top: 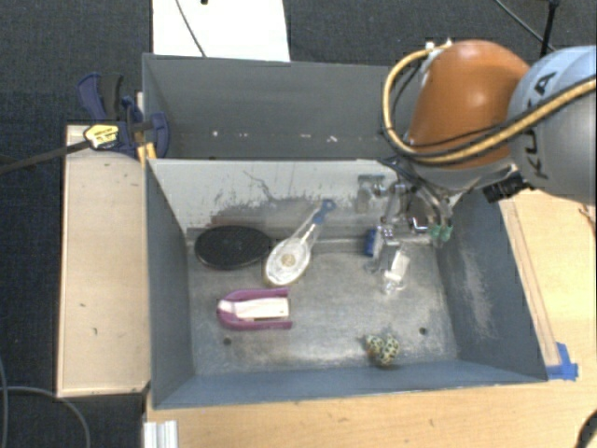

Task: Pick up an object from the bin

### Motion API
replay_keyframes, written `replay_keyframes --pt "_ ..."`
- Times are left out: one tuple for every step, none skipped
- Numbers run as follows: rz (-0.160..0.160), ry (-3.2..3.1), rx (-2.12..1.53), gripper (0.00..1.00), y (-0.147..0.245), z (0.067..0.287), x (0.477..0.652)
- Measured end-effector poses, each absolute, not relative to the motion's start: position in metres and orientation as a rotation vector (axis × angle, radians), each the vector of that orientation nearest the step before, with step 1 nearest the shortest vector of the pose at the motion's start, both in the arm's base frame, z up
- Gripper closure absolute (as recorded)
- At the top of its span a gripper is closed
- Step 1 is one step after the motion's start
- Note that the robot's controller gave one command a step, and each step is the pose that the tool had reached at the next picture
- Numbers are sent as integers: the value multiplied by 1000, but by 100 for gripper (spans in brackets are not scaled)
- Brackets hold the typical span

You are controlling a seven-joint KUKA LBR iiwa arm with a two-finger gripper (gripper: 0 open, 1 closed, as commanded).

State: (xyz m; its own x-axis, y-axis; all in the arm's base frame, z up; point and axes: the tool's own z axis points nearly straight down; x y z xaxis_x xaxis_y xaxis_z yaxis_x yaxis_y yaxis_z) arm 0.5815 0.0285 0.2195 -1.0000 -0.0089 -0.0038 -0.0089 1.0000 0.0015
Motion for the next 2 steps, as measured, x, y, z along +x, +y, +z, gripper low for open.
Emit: replay_keyframes --pt "-4 3138 -192 0 -50 152 584" --pt "5 3113 297 0 -62 75 593"
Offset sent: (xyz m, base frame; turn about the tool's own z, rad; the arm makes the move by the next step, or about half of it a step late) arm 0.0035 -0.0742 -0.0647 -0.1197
